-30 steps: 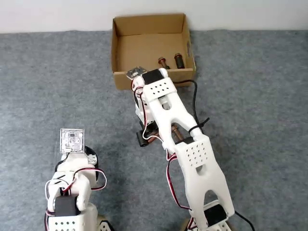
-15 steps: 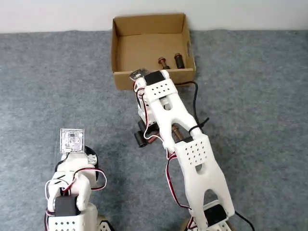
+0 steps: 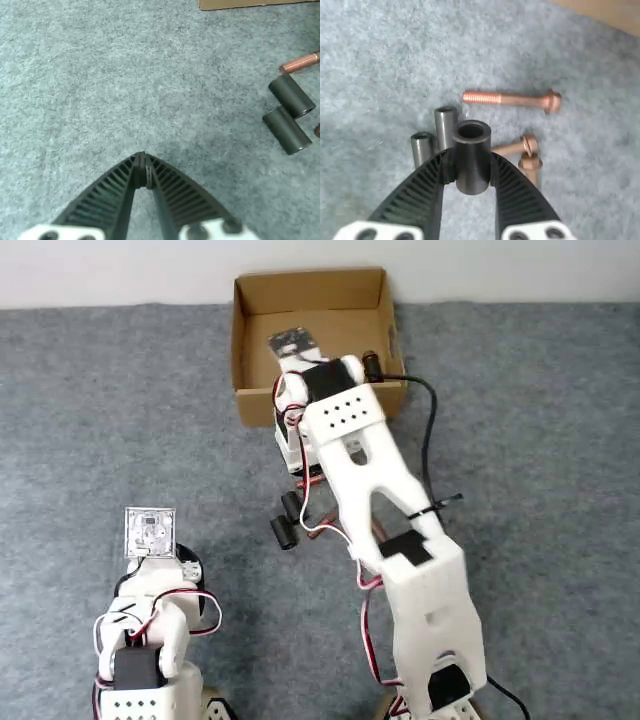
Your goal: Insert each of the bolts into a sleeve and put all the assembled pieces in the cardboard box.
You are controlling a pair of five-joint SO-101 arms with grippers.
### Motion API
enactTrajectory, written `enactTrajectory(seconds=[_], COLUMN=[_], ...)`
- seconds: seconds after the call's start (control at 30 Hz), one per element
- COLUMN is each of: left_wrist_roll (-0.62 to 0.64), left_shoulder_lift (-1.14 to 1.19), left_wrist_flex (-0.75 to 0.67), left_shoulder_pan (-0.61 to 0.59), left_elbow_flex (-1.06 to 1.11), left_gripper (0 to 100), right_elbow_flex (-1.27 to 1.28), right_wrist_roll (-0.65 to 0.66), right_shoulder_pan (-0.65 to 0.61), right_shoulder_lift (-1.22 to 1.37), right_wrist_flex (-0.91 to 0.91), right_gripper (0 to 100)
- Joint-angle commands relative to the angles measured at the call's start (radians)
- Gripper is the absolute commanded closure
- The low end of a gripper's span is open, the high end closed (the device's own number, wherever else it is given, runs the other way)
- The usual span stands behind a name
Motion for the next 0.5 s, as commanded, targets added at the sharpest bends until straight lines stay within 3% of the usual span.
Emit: enactTrajectory(seconds=[0.0, 0.47], left_wrist_roll=[-0.005, -0.011], left_shoulder_lift=[-0.002, -0.008], left_wrist_flex=[-0.021, -0.026], left_shoulder_pan=[-0.005, -0.005], left_elbow_flex=[-0.007, -0.007], left_gripper=[100, 100], right_elbow_flex=[0.150, 0.724], right_wrist_roll=[-0.068, -0.189], right_shoulder_pan=[0.007, 0.136], right_shoulder_lift=[-0.220, -0.852], right_wrist_flex=[0.044, 0.039], right_gripper=[99.1, 99.1])
